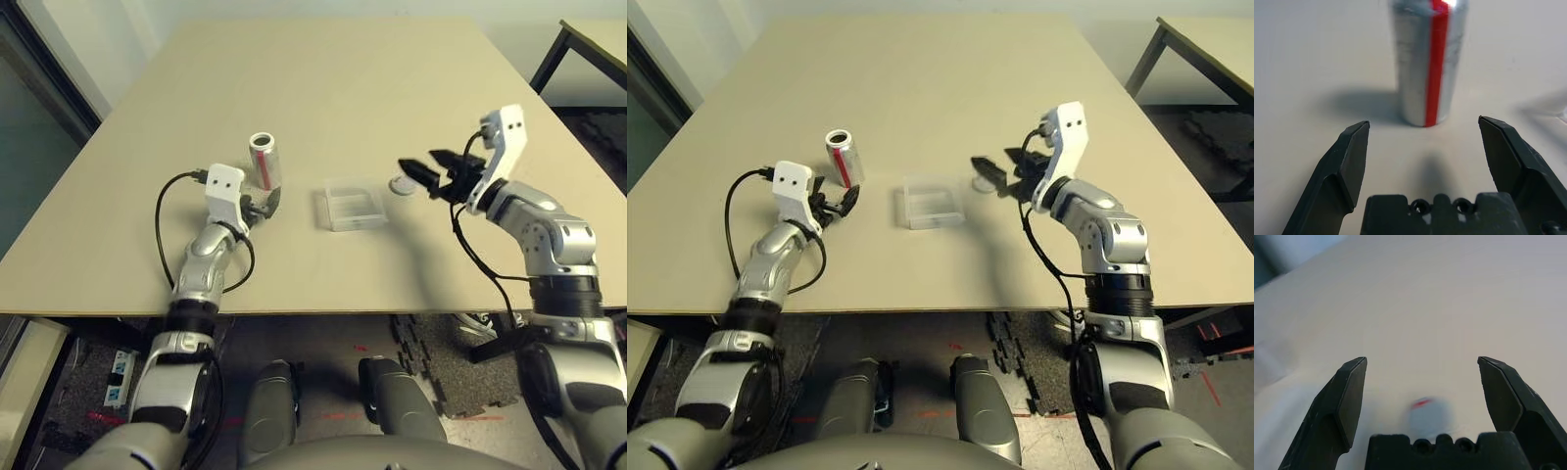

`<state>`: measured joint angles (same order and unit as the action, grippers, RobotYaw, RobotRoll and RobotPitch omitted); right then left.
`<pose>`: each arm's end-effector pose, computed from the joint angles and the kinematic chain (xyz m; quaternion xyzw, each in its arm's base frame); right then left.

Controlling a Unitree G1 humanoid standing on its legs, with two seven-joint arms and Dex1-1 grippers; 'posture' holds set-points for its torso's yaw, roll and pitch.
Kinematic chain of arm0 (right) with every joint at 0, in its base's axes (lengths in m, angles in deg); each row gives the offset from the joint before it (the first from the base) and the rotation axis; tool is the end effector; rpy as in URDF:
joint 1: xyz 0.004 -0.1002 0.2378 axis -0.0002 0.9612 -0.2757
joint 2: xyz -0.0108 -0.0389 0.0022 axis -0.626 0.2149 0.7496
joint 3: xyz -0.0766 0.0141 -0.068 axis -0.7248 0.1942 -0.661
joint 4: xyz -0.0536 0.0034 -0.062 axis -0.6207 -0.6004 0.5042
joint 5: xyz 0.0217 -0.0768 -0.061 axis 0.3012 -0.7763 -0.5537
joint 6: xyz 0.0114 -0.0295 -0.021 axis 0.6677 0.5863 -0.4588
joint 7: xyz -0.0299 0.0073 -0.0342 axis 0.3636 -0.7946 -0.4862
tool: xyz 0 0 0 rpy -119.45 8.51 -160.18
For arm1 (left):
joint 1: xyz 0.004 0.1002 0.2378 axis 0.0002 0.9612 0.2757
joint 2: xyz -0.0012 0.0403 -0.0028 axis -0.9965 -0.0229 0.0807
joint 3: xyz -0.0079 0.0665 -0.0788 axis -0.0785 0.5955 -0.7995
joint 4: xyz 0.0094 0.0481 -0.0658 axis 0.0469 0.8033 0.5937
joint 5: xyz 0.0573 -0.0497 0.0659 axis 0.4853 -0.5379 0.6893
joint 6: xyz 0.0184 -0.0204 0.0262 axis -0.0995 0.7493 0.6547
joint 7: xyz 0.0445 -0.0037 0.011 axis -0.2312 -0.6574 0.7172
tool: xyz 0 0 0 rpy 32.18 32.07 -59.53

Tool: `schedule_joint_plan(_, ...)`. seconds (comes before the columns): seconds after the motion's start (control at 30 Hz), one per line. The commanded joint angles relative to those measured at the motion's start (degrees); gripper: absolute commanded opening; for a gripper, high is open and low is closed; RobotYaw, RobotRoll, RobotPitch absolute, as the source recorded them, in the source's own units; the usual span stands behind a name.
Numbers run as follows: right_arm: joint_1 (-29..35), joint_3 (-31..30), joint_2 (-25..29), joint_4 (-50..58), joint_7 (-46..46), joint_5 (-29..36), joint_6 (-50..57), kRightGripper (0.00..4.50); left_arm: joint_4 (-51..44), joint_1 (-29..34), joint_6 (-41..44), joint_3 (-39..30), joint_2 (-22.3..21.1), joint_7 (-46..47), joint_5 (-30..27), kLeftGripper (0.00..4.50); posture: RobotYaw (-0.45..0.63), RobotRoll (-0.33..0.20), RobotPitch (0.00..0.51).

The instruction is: Pour the medicine from the bottle into the box.

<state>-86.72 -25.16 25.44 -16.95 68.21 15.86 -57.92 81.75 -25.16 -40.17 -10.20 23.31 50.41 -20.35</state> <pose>0.3048 -0.2310 0.1485 0.0769 0.0217 0.1152 0.9901 0.2698 0.2119 0.0777 -0.0078 0.0135 -0.1088 0.9939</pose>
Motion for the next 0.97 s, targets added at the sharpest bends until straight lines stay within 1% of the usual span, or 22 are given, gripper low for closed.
schedule_joint_plan(0.03,-2.01,2.85,0.33,-9.31,-8.51,-4.43,-9.09,4.5,-3.06,1.11,0.49,-3.31,-0.12,1.76,-2.7,4.47,-0.05,0.0,0.124)
schedule_joint_plan(0.13,-4.78,3.43,1.62,-17.68,-12.66,-7.41,-16.98,4.5,0.95,-1.87,-2.48,-6.47,-2.08,2.28,-3.71,4.47,-0.04,0.0,0.127)
schedule_joint_plan(0.2,-6.64,4.45,1.95,-22.58,-15.26,-7.93,-20.96,4.5,6.43,-5.49,-4.37,-8.78,-4.21,2.01,-4.64,4.47,-0.04,0.0,0.128)
schedule_joint_plan(0.27,-8.03,5.05,2.17,-26.49,-17.07,-8.37,-24.21,4.5,13.13,-9.55,-6.75,-10.46,-6.48,1.13,-5.22,4.47,-0.04,0.0,0.129)
schedule_joint_plan(0.37,-10.03,5.64,3.13,-32.16,-18.21,-8.65,-27.83,4.5,24.54,-16.31,-10.75,-11.15,-9.91,-1.42,-4.89,4.47,-0.05,0.0,0.134)
schedule_joint_plan(0.43,-10.77,5.63,4.01,-35.35,-18.54,-9.04,-29.85,4.5,32.98,-20.99,-13.76,-10.98,-12.75,-3.57,-4.01,4.47,-0.06,0.0,0.138)
schedule_joint_plan(0.53,-11.13,5.65,5.62,-38.82,-18.59,-9.38,-31.87,4.5,42.47,-25.89,-17.34,-10.48,-15.5,-5.05,-2.75,4.47,-0.06,0.0,0.138)
schedule_joint_plan(0.6,-11.06,5.75,6.6,-40.25,-18.83,-9.45,-32.85,4.5,46.53,-27.74,-18.87,-10.21,-16.53,-5.32,-2.08,4.47,-0.06,0.0,0.136)
schedule_joint_plan(0.7,-10.48,6.19,8.01,-41.49,-19.21,-9.15,-33.56,4.5,50.06,-29.02,-20.35,-10.35,-17.61,-4.85,-1.53,4.47,-0.07,0.0,0.129)
schedule_joint_plan(0.97,-7.15,7.14,10.31,-41.3,-20.26,-9.04,-34.52,4.5,53.47,-29.35,-21.93,-10.65,-18.46,-5.86,-1.76,4.47,-0.09,0.0,0.119)
